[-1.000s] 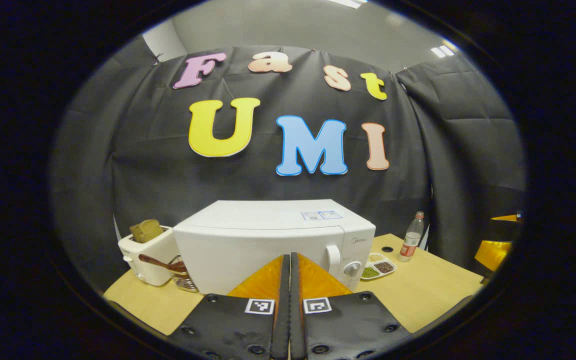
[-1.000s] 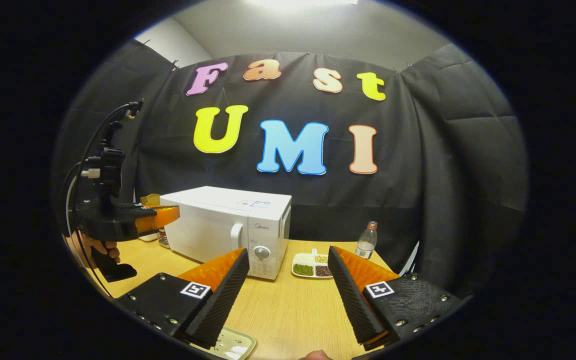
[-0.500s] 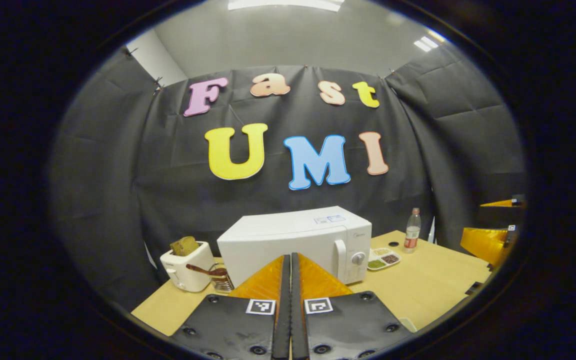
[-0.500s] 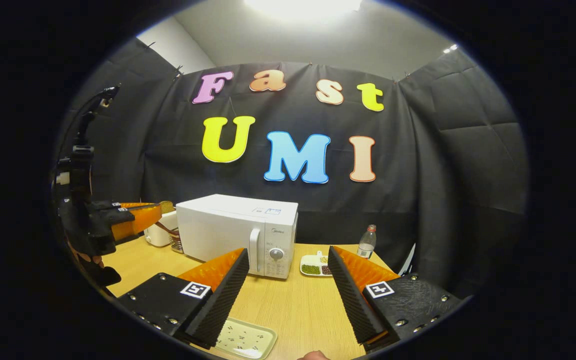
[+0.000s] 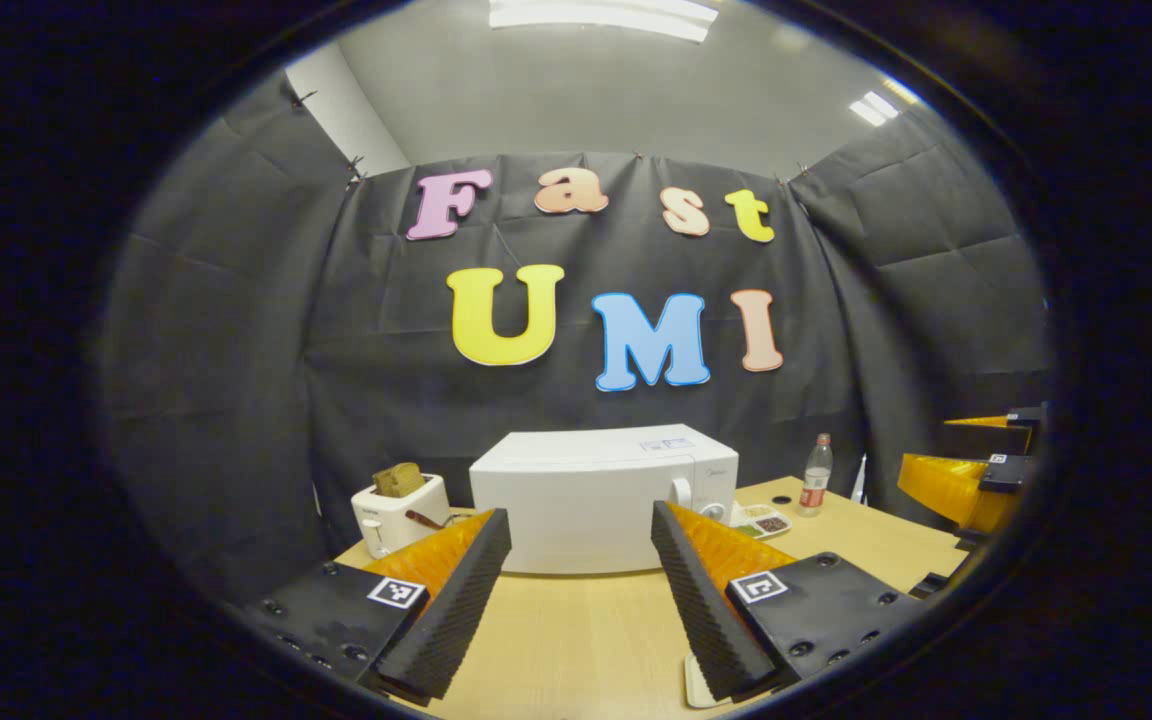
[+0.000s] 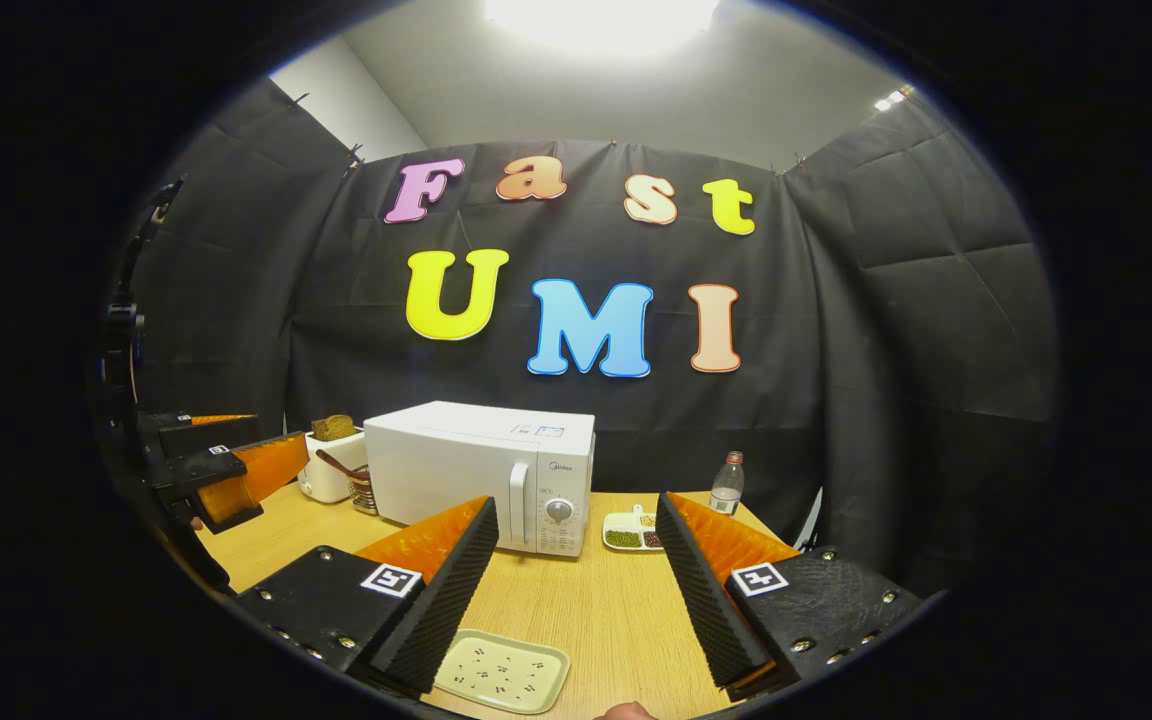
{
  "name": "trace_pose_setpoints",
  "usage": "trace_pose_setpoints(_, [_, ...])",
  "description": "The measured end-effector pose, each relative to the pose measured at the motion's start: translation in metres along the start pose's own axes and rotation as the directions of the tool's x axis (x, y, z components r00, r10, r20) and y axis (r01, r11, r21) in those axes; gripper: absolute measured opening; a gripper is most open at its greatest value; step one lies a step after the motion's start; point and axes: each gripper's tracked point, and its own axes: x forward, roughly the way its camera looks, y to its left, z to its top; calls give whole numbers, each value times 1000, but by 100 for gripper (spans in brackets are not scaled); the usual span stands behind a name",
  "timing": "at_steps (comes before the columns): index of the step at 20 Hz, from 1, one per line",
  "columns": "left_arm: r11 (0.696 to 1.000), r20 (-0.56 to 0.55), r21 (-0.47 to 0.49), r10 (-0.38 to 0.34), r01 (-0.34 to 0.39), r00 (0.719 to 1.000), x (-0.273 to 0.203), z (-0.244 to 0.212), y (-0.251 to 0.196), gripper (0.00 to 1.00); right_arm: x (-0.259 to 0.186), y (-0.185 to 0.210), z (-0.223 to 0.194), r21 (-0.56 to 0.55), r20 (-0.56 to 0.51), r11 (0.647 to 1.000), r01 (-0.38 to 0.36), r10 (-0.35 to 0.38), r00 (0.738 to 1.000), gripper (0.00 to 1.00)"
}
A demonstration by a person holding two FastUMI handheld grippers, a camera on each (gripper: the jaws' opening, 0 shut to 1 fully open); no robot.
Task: Open the microwave oven with the left hand, put the food in, and close the microwave oven.
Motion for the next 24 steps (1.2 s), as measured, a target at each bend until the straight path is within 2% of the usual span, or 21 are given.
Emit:
trace_pose_setpoints(5, [1000, 18, 0, 26, -26, 1000, -15, 4, 9, 95, -10, 4, 6, -7, 21, 1000, -9, 9, 1000, 97])
trace_pose_setpoints(24, [1000, 43, 11, 29, -30, 999, -27, 9, 24, 95, -21, 17, 19, 9, 75, 1000, -3, 3, 997, 97])
